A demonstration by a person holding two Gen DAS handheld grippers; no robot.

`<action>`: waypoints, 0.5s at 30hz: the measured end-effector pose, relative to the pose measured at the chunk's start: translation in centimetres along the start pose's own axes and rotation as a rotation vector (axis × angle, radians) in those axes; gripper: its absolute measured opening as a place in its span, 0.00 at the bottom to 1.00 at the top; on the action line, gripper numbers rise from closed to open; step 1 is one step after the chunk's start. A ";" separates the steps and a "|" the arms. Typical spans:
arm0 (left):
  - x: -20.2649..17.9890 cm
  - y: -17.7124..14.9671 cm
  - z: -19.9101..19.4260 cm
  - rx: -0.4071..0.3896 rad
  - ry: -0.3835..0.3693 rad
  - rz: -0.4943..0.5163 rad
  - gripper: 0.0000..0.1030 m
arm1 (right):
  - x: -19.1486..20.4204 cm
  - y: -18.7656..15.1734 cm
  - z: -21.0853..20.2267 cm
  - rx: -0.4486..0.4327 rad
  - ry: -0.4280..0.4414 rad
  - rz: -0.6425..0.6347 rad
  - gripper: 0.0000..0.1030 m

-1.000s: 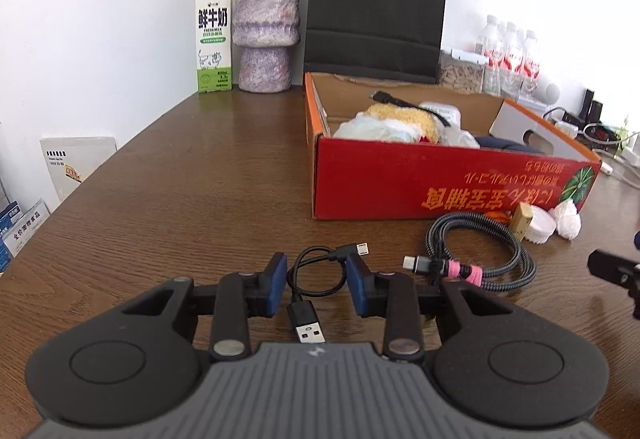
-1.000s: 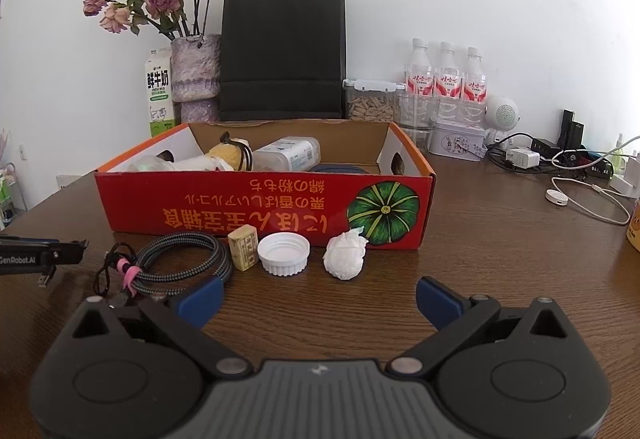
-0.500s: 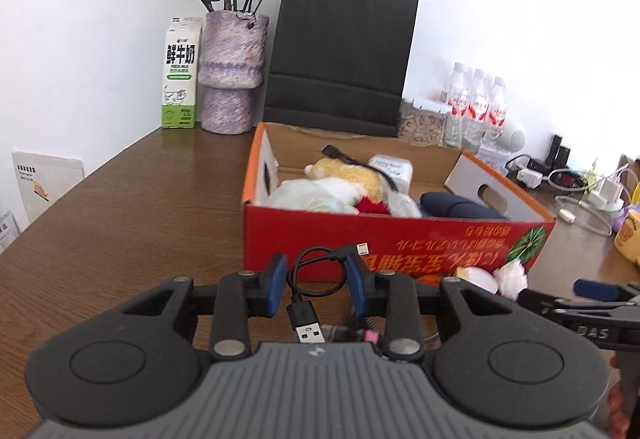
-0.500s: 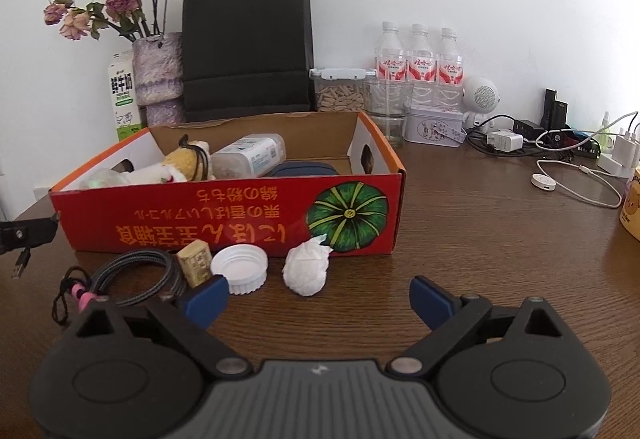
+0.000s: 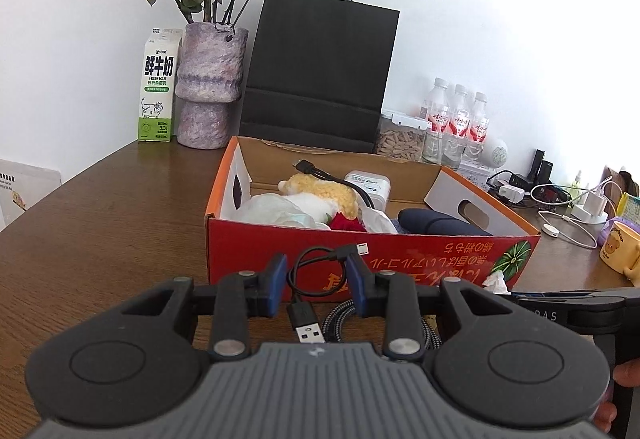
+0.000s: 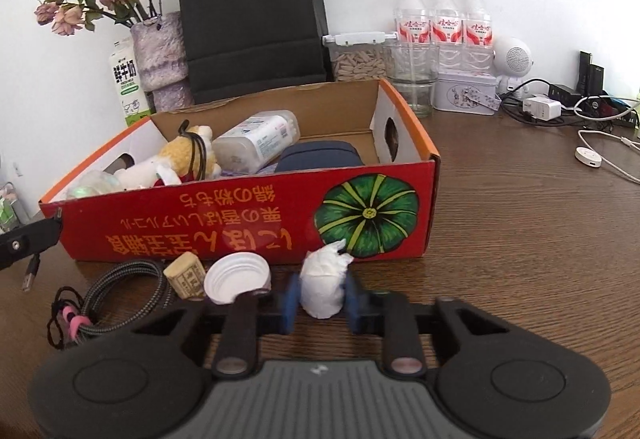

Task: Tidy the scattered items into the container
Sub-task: 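Grasp the crumpled white tissue with the right tool, then carry the USB cable and tissue with both tools over the box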

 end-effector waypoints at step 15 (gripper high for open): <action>0.1 0.1 -1.1 -0.041 0.016 0.002 0.32 | 1.9 -0.4 -4.1 -0.198 -0.012 -0.103 0.17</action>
Point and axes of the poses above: each gripper's, at about its wrist camera, not at the fingertips, and z roughly the way its jaws point, x to its left, y to its top, the point moved 1 cm from there along z, roughly the way its jaws point, and after that the axes turned 4 degrees about -x, right-handed, at the moved point
